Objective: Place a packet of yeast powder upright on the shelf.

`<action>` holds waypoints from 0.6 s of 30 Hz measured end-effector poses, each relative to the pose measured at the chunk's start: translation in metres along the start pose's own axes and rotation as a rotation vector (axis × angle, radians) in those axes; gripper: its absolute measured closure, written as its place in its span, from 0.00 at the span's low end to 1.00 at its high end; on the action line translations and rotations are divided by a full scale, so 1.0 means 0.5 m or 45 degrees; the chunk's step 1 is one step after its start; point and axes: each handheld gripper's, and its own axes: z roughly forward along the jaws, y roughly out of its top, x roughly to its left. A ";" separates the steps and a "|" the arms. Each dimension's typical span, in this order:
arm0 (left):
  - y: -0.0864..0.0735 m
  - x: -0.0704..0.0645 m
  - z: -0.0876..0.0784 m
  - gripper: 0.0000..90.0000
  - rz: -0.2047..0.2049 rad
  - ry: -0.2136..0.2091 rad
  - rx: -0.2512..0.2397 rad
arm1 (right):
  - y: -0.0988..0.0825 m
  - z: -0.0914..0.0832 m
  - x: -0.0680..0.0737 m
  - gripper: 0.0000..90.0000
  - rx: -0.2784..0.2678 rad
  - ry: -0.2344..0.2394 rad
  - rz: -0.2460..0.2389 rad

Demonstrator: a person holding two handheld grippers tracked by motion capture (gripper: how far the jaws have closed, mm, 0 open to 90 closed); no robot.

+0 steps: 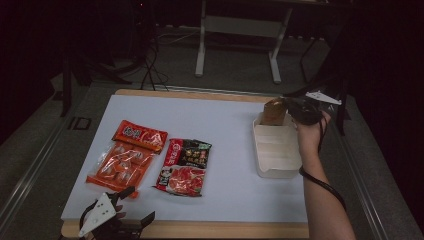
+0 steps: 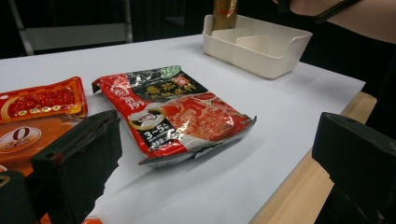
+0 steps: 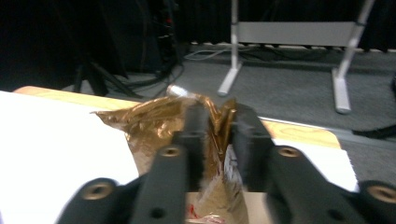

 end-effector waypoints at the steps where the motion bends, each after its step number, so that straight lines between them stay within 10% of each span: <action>1: 0.000 0.000 0.000 0.03 -0.001 0.000 0.000 | 0.002 -0.003 0.001 0.75 0.008 0.016 0.009; 18: 0.002 -0.001 0.009 0.03 0.000 0.008 0.033 | 0.008 -0.080 0.048 0.26 -0.027 0.019 -0.095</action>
